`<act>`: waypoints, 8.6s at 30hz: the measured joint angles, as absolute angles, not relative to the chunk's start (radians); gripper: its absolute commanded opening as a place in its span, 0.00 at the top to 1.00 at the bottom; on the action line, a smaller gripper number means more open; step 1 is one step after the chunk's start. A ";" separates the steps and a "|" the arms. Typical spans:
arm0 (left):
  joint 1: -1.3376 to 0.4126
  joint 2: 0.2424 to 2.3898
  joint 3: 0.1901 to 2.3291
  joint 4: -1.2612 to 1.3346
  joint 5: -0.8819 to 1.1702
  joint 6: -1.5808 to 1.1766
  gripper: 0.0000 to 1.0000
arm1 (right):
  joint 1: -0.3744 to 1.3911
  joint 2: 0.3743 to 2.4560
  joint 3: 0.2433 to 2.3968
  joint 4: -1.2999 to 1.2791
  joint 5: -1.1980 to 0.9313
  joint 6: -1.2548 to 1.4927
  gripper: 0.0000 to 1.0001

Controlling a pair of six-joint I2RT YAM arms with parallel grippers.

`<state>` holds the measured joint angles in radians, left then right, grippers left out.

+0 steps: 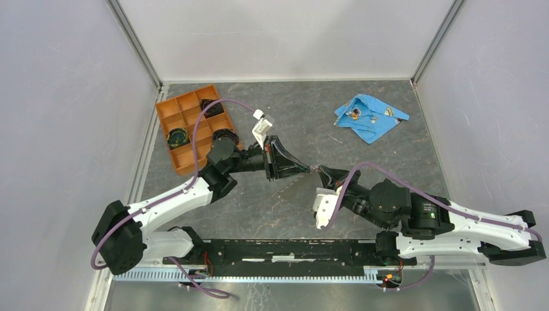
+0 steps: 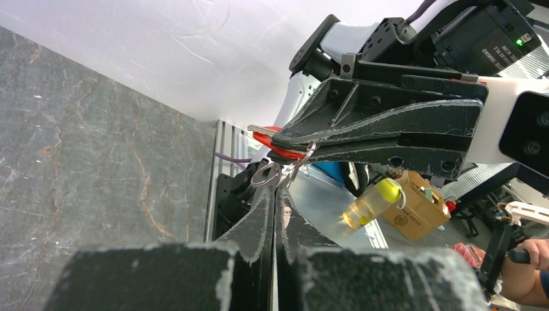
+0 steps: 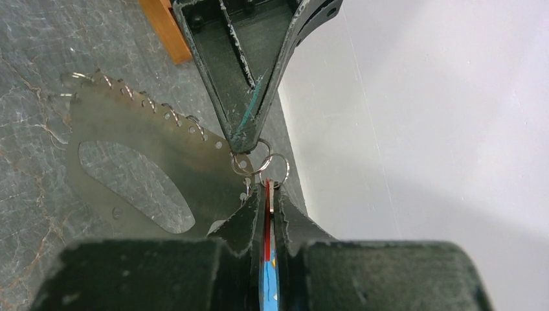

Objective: Remove the keys from the keyring

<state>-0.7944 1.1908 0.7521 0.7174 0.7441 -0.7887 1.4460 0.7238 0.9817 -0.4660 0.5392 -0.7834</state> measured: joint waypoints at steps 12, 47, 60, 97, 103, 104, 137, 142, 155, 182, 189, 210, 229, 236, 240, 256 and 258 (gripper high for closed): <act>-0.793 1.208 0.752 0.683 0.735 -0.758 0.68 | 1.460 0.757 0.982 -0.464 0.547 -0.791 0.99; -0.878 1.172 0.726 0.954 0.855 -0.357 0.64 | 1.466 0.676 1.012 -0.435 0.262 -0.783 0.99; -0.907 1.187 0.742 0.953 0.884 -0.342 0.73 | 1.466 0.684 1.019 -0.444 0.271 -0.783 0.99; -0.932 1.197 0.724 0.946 0.705 -0.656 0.98 | 1.471 0.714 1.020 -0.465 0.463 -0.785 0.99; -0.932 1.197 0.724 0.907 0.706 -0.655 0.98 | 1.471 0.714 1.020 -0.467 0.476 -0.793 0.99; -0.932 1.197 0.724 0.896 0.705 -0.655 0.98 | 1.471 0.714 1.020 -0.467 0.476 -0.795 0.99; -0.830 1.184 0.716 0.930 0.602 -1.047 0.98 | 1.478 0.747 1.025 -0.484 0.567 -0.811 0.99; -0.824 1.219 0.714 1.000 0.603 -1.134 0.98 | 1.480 0.754 1.017 -0.490 0.589 -0.819 0.99; -0.816 1.131 0.713 0.820 0.622 -0.770 0.66 | 1.493 0.731 1.017 -0.479 0.553 -0.836 0.99; -0.837 0.991 0.756 0.407 0.570 -0.361 0.68 | 1.497 0.972 1.243 -0.593 0.672 -0.637 1.00; -0.838 0.893 0.722 0.328 0.498 -0.321 0.60 | 1.473 1.077 1.338 -0.698 0.678 -0.512 0.99; -0.844 0.812 0.685 0.260 0.337 -0.214 0.65 | 1.195 1.223 1.451 -0.780 0.382 -0.269 0.99; -0.933 0.897 0.685 0.291 0.174 -0.151 0.68 | 1.189 1.241 1.483 -0.796 0.367 -0.221 1.00; -0.934 0.895 0.685 0.315 0.131 -0.140 0.68 | 1.189 1.241 1.483 -0.802 0.366 -0.222 0.99; -0.939 0.895 0.685 0.326 0.130 -0.135 0.71 | 1.189 1.241 1.483 -0.804 0.362 -0.222 1.00; -0.971 0.930 0.685 0.348 0.060 -0.113 0.98 | 1.185 1.241 1.480 -0.810 0.376 -0.198 1.00; -0.978 0.932 0.684 0.349 0.048 -0.105 0.98 | 1.178 1.235 1.467 -0.809 0.383 -0.186 0.99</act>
<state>-0.9783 0.9318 0.6842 0.3492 0.0479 -0.1047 1.1778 1.2350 1.4666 -0.8085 0.3832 -0.1856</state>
